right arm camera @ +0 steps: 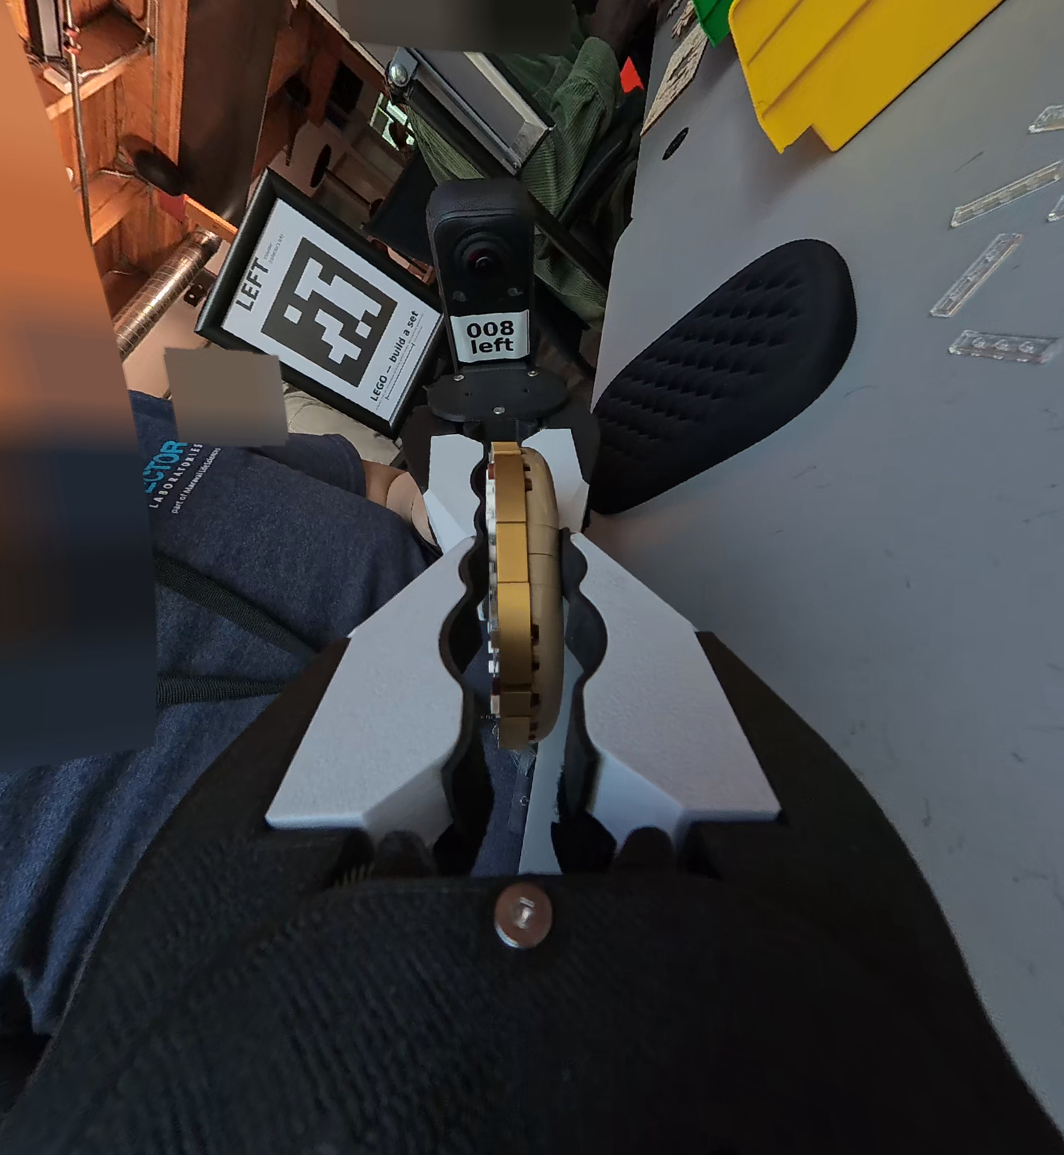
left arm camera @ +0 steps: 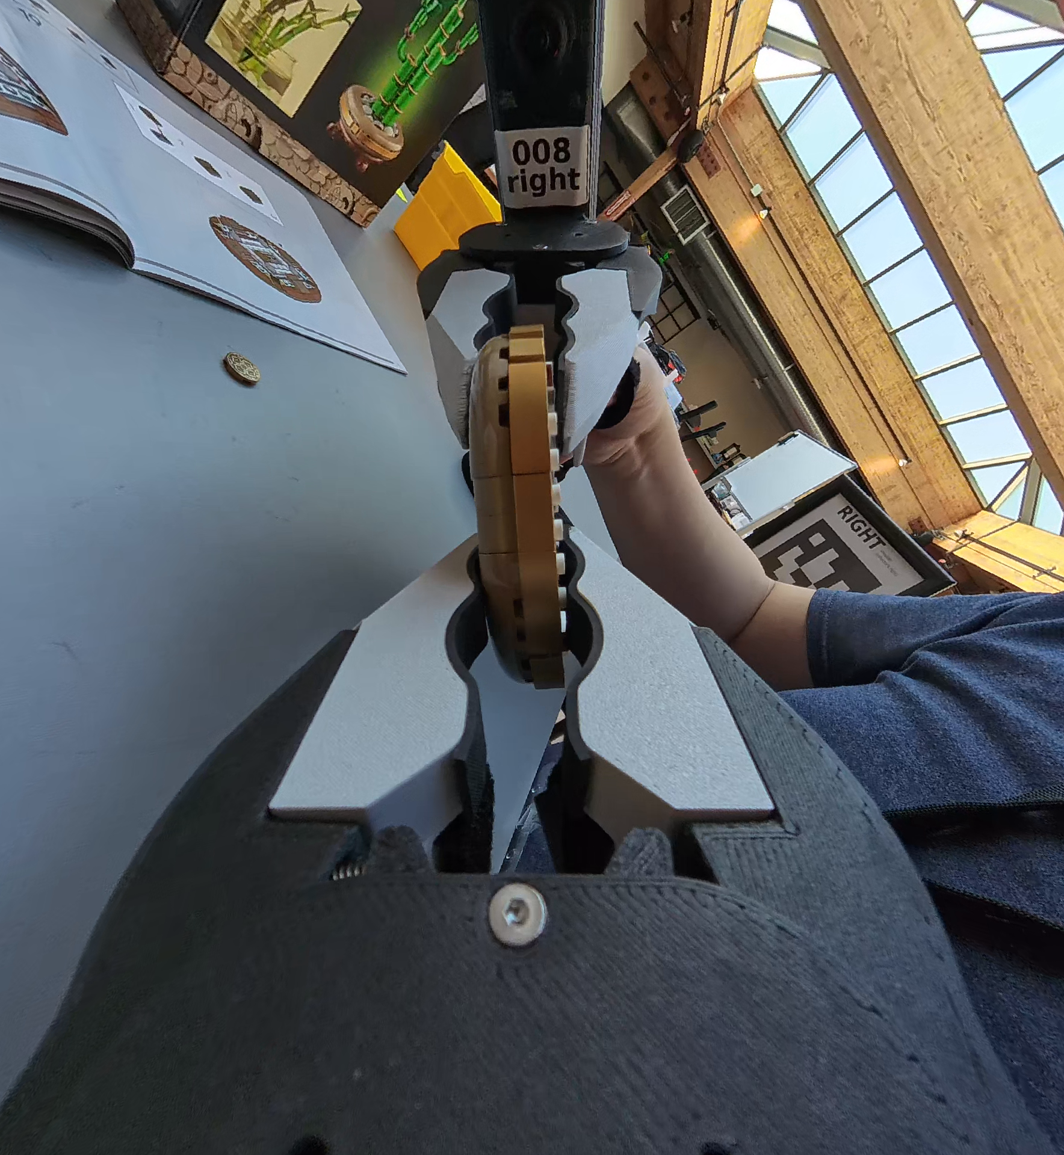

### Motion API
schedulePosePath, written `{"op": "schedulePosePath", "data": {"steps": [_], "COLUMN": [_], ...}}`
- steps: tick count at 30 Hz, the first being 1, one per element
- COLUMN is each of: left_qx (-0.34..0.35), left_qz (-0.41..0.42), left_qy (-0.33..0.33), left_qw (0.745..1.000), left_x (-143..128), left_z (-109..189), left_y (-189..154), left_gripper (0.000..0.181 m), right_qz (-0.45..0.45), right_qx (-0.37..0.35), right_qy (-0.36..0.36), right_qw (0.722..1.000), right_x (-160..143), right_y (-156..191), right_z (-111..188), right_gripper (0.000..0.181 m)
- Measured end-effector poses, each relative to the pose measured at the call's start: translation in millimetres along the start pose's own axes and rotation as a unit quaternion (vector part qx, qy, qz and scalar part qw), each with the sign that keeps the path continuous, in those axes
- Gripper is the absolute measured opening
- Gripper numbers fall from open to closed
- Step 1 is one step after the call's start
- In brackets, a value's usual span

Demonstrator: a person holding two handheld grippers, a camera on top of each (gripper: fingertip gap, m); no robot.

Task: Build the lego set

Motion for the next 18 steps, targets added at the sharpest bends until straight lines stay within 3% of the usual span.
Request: {"op": "schedulePosePath", "data": {"steps": [18], "left_qx": [-0.017], "left_qz": [0.013], "left_qy": [-0.011], "left_qw": [1.000], "left_x": [4.9], "left_z": [1.2], "left_y": [-1.5], "left_gripper": [0.018], "right_qz": [-0.013], "right_qx": [0.023], "right_qy": [-0.018], "right_qw": [0.999], "right_x": [0.6], "right_y": [1.2], "right_z": [-0.2], "right_gripper": [0.024]}}
Point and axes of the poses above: each gripper's, where its closed fingertips meet, z back along the fingers, x out of its top, y = z × x across the jaws, the point moved 8 cm from there along z, back along the fingers, and after that the axes turned 12 degrees about z, right-handed, at the moved point
